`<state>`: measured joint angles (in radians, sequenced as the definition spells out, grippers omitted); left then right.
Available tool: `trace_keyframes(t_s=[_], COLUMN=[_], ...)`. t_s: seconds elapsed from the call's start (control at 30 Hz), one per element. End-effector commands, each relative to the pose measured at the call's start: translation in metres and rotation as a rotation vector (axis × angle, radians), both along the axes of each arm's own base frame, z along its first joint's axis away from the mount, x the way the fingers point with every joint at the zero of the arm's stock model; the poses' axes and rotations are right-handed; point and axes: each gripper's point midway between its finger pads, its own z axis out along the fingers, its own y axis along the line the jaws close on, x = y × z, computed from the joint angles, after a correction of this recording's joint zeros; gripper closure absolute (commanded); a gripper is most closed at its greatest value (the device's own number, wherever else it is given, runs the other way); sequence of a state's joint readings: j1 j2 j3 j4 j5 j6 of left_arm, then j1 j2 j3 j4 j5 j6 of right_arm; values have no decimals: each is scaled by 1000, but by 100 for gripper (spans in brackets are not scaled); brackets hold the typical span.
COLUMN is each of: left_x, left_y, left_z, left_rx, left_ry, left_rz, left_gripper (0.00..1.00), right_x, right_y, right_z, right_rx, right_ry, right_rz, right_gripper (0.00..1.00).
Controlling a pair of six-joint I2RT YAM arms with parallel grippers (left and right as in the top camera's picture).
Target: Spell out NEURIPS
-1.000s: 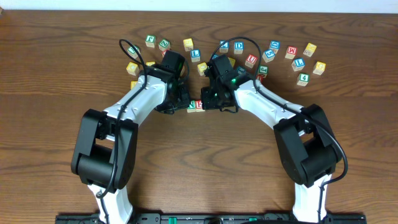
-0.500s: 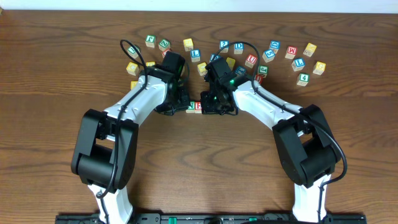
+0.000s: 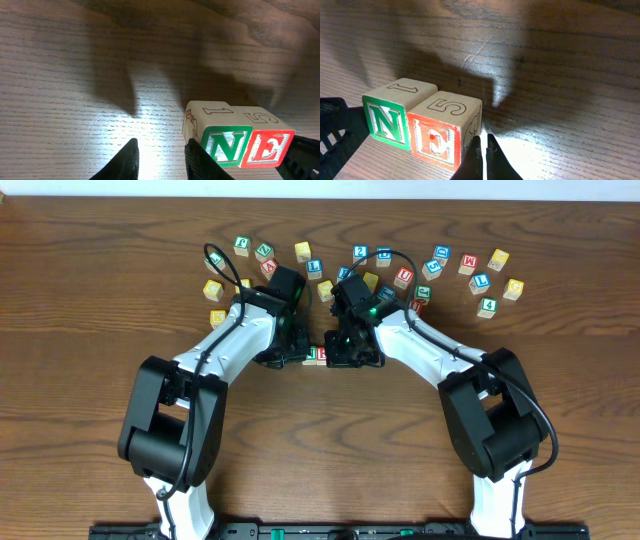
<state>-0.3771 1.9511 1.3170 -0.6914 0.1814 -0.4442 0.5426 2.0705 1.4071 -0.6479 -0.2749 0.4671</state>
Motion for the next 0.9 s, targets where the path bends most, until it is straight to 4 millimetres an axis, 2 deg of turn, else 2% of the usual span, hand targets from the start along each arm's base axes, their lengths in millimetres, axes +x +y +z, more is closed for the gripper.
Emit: trace_keyframes(t_s=[0.0, 0.5, 0.87], left_x=[-7, -10, -22], left_y=[-4, -3, 2], left_z=[-7, -7, -8], left_rx=[-2, 2, 25], left_ry=[23, 35, 74], left_rz=[-26, -26, -89], left_gripper=[69, 69, 69], right_x=[-3, -6, -15], right_y=[8, 9, 6], right_z=[1, 1, -2], right_rx=[21, 26, 5], right_ry=[17, 28, 61], right_rz=[5, 10, 15], right_gripper=[99, 99, 99])
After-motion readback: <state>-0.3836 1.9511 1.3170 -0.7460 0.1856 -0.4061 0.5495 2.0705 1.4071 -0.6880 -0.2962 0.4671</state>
